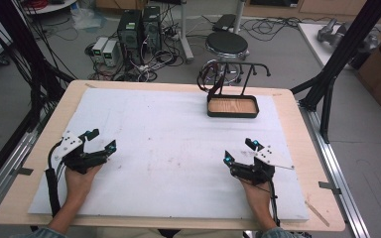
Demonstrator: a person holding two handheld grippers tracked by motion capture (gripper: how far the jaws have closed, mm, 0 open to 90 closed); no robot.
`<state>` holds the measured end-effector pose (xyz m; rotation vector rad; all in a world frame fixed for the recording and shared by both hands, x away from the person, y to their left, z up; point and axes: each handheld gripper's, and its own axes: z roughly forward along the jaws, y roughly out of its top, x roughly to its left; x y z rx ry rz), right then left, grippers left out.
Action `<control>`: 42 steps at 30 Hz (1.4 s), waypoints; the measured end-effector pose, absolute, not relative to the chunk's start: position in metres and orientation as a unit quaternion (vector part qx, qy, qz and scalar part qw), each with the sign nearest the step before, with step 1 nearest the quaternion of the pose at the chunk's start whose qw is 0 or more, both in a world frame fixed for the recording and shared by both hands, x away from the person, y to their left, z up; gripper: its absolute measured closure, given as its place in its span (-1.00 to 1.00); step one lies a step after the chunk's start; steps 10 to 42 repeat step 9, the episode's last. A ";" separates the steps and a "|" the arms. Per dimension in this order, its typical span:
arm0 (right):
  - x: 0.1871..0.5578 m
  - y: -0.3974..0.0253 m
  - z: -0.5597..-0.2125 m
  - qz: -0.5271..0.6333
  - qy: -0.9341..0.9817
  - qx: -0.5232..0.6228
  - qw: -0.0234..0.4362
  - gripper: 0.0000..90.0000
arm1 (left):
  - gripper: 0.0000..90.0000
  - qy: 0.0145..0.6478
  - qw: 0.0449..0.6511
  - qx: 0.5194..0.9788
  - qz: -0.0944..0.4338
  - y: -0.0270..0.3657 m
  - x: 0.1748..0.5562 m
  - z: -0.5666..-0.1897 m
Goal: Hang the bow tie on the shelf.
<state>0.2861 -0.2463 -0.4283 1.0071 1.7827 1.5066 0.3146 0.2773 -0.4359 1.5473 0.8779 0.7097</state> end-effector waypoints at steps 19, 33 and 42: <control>0.285 -0.247 -0.435 0.560 0.674 0.385 0.291 -0.74 | -0.57 0.371 0.571 0.661 0.314 0.277 0.315 -0.436; 0.285 -0.247 -0.435 0.560 0.674 0.385 0.291 -0.74 | -0.57 0.371 0.571 0.661 0.314 0.277 0.315 -0.436; 0.285 -0.247 -0.435 0.560 0.674 0.385 0.291 -0.74 | -0.57 0.371 0.571 0.661 0.314 0.277 0.315 -0.436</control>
